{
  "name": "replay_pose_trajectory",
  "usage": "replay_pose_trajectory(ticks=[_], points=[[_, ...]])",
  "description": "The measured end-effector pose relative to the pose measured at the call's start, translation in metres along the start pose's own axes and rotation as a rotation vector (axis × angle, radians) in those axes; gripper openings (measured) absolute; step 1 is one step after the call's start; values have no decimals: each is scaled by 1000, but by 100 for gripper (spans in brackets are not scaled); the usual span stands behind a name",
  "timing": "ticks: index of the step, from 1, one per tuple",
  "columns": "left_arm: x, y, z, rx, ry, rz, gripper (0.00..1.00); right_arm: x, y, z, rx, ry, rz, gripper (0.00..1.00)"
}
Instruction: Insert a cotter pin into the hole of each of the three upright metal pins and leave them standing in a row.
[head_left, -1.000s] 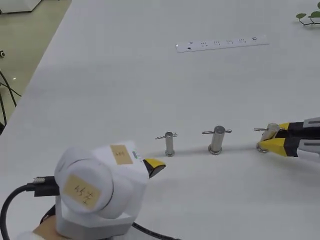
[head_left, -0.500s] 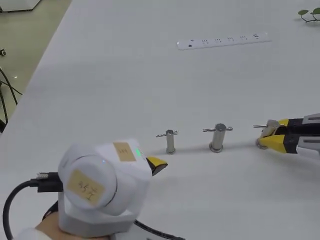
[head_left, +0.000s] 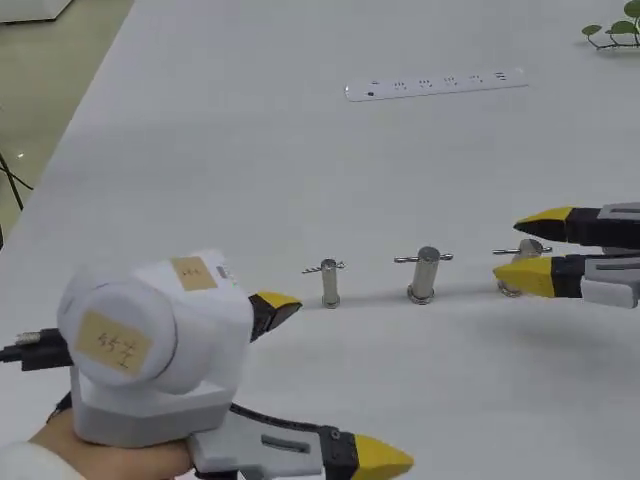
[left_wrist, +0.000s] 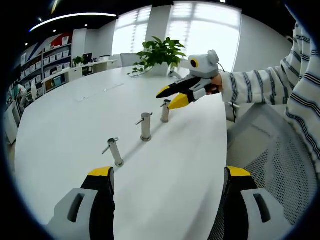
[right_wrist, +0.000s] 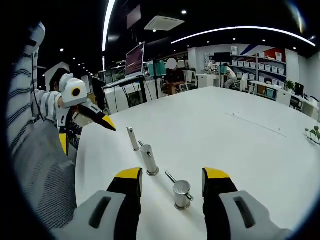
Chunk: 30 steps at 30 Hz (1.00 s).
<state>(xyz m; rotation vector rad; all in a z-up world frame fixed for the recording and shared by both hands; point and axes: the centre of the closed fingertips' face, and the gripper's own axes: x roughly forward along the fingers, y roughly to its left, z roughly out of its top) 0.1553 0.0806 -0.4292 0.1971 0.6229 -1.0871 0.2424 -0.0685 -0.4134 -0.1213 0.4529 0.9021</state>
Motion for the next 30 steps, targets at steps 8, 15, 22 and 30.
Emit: replay_pose_trajectory(ticks=[8, 15, 22, 30], points=[[-19, 27, 7, -74, -59, 75, 93, -12, 20, 17, 49, -24, 0, 65], [-26, 35, -3, -87, -32, 106, 97, -17, 33, 19, 171, -41, -4, 90], [-25, 31, -7, -92, -19, 105, 99, -27, 32, 32, 266, -138, -59, 98], [-20, 29, -17, -104, 17, 107, 99, -39, 33, 15, 292, -83, -103, 98]])
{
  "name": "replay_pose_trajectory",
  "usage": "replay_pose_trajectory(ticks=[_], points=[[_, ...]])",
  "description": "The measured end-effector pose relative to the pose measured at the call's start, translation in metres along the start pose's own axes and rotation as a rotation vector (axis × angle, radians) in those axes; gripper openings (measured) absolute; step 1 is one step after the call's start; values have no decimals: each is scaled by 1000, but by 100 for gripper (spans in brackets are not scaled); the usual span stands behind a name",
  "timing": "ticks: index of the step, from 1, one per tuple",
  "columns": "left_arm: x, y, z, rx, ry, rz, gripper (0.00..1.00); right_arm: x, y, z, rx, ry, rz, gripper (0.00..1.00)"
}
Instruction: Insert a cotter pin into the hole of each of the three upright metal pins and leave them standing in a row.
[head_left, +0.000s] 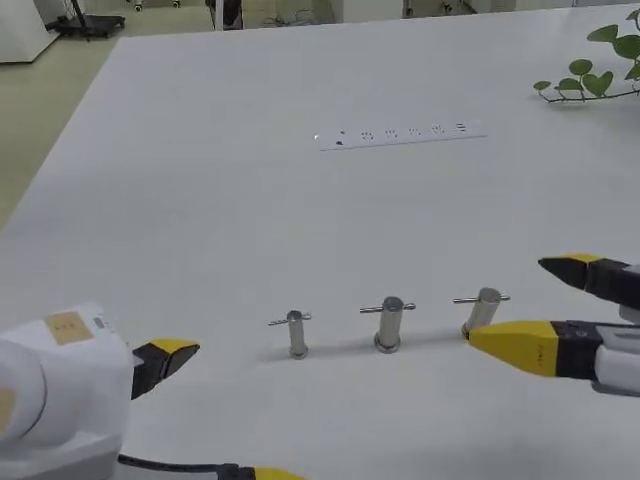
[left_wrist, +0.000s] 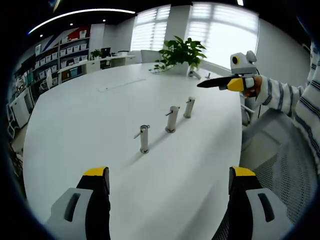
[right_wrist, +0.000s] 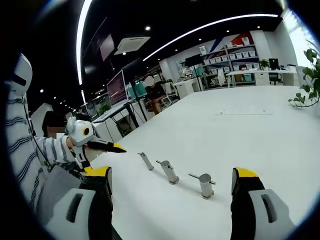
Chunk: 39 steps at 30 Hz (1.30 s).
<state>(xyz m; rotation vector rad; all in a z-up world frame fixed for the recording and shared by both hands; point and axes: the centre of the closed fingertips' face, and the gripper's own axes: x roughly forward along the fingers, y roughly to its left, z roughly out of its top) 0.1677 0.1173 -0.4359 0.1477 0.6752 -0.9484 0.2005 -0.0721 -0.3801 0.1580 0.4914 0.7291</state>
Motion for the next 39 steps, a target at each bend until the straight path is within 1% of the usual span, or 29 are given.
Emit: replay_pose_trajectory(ticks=[3, 6, 9, 11, 14, 17, 19, 22, 27, 30, 34, 36, 37, 39], points=[[0, -1, 0, -20, -5, 2, 99, -5, -3, -4, 16, 4, -24, 98], [-2, -1, -1, -36, -13, 4, 99, -11, -6, -5, 49, -12, -53, 98], [-4, 3, -3, -31, -13, 25, 99, -18, -11, -5, 70, -26, -80, 98], [-5, 8, -6, -40, -7, 48, 99, -21, -14, -7, 69, -20, -94, 98], [-7, 14, -8, -62, -9, 63, 99, -23, -18, -13, 55, 16, -113, 98], [-9, 15, -8, -67, -8, 70, 99, -24, -20, -15, 61, 20, -120, 98], [-10, 15, -7, -80, -18, 74, 99, -25, -19, -15, 71, 16, -123, 98], [-11, 14, -7, -95, -22, 73, 99, -27, -19, -16, 81, 18, -131, 98], [-13, 12, -12, -96, 5, 75, 99, -33, -20, -28, 87, 61, -152, 98], [-15, 11, -12, -107, -2, 75, 99, -37, -23, -32, 119, 61, -165, 98], [-16, 11, -12, -124, -7, 77, 99, -40, -24, -34, 138, 61, -179, 98], [-17, 12, -10, -133, -17, 78, 99, -41, -24, -35, 150, 68, -188, 98], [-17, 12, -8, -142, -25, 80, 99, -42, -23, -38, 165, 85, -186, 98], [-16, 12, -7, -149, -27, 77, 99, -41, -23, -38, 180, 80, -186, 98]])
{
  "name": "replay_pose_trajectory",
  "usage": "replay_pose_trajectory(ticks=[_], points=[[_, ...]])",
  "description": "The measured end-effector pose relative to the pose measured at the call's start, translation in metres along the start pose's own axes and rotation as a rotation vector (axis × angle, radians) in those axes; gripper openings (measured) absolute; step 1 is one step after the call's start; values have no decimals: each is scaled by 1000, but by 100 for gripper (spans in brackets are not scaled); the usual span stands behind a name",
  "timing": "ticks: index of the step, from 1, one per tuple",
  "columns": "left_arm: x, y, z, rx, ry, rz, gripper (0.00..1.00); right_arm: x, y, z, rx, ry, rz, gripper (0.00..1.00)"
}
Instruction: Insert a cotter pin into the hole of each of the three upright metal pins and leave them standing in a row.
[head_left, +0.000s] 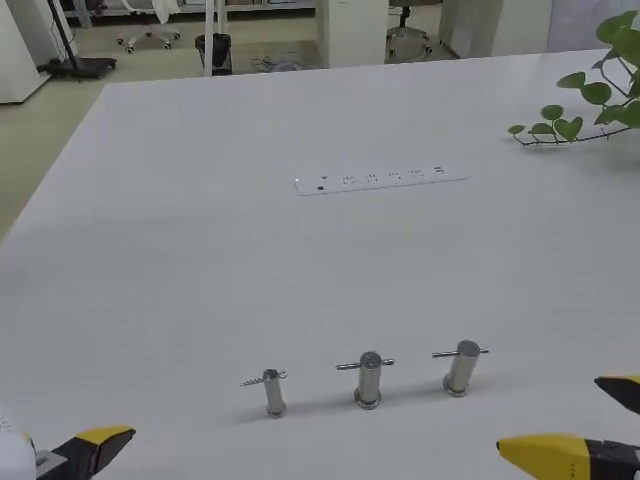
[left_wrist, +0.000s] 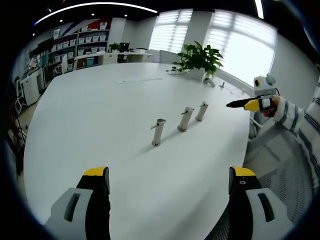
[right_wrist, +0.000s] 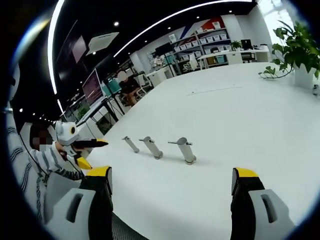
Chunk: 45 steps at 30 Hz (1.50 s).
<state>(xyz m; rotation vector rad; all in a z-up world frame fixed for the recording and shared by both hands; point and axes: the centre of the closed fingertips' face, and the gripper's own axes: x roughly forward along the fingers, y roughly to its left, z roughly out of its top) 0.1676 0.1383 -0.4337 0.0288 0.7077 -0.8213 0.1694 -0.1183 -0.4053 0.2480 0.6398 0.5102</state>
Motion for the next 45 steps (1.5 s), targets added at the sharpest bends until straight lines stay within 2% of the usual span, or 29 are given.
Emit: replay_pose_trajectory(ticks=[4, 8, 17, 22, 31, 33, 36, 45], points=[[2, 0, -1, -12, 12, 1, 99, -2, -2, -1, 20, -7, -13, 96], [2, 5, -1, -52, -1, 27, 99, -4, -4, -5, 39, -7, -27, 96], [2, 1, -7, -75, 19, 12, 99, -5, -5, -13, 64, 11, -46, 97], [3, -4, -8, -81, 24, -5, 99, -6, -4, -13, 10, 19, -54, 98], [7, -10, -6, -133, 2, -27, 98, -4, 2, -14, 17, 30, -30, 98], [7, -9, -7, -139, 4, -21, 98, -5, 3, -13, 14, 28, -30, 98], [8, -2, -10, -140, 11, 15, 98, -6, 3, -11, 19, 18, -30, 98], [7, 0, -9, -147, 16, 17, 98, -9, 0, -11, 26, 13, -37, 98]])
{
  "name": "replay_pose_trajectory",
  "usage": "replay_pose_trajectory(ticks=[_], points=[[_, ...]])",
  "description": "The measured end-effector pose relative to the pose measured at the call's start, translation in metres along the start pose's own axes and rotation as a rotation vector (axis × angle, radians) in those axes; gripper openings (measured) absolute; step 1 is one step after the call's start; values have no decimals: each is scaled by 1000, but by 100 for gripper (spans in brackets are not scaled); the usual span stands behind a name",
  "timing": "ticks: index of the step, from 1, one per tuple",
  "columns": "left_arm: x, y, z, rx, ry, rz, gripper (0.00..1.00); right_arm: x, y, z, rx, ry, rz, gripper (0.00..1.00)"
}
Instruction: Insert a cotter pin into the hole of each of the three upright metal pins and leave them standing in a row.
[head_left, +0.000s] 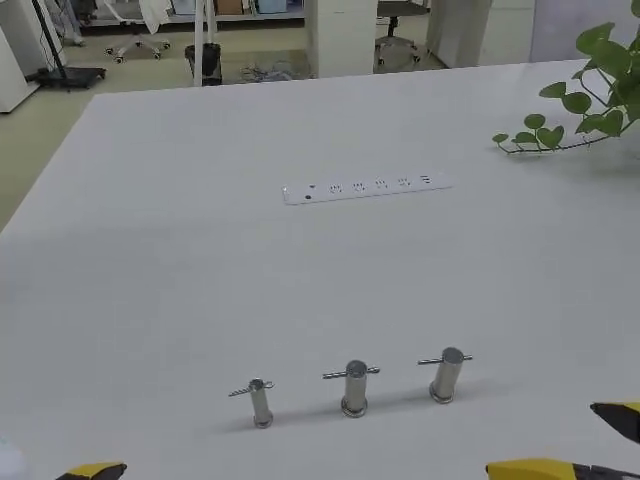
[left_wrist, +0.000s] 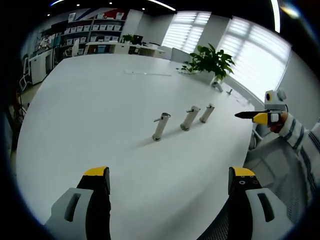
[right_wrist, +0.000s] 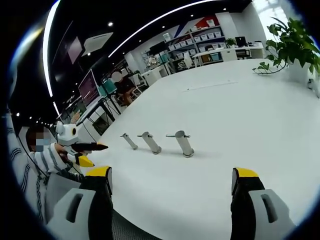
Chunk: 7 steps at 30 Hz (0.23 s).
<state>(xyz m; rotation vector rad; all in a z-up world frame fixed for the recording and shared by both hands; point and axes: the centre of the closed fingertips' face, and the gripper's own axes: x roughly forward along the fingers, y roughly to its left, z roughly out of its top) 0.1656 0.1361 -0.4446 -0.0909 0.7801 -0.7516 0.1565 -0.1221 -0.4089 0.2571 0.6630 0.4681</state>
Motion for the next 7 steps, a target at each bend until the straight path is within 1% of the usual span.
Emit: replay_pose_trajectory(ticks=[7], points=[[0, -3, -1, 10, 9, -9, 97, 0, 0, 0, 2, -1, 4, 98]])
